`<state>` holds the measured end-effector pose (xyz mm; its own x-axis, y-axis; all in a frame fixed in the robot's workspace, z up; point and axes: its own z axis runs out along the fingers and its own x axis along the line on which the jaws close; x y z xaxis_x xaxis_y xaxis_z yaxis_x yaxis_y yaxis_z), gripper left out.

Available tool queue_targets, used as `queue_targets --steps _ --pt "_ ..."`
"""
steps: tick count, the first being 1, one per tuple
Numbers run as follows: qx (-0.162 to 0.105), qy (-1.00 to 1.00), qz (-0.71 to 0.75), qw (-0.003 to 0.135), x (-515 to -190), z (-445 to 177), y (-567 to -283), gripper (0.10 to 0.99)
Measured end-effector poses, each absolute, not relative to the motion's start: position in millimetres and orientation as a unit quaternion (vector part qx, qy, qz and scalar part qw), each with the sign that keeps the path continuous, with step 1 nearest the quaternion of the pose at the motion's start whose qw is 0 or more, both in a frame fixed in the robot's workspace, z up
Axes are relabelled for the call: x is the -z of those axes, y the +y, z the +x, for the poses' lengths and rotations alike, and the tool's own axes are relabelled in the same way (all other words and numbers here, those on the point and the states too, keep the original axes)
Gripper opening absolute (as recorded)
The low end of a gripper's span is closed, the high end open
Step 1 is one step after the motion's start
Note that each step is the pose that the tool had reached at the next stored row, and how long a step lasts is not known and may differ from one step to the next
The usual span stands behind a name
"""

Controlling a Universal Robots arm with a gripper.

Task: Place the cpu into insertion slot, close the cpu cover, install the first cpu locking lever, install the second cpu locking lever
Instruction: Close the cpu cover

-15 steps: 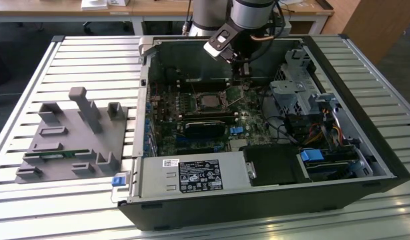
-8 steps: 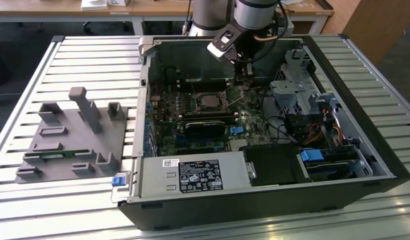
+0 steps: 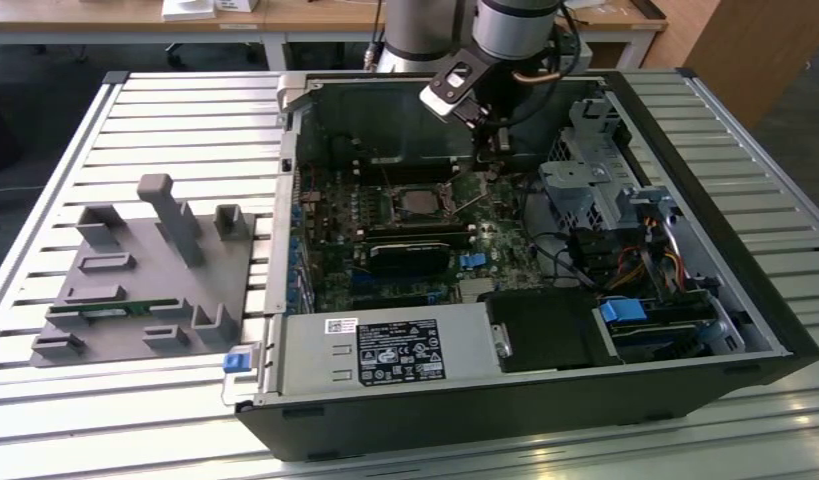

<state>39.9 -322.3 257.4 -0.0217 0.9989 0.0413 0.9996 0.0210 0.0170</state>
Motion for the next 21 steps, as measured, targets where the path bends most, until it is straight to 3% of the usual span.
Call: queue_targets --steps 21 --pt "0.02 -0.704 -0.71 0.008 -252 61 -319 0.118"
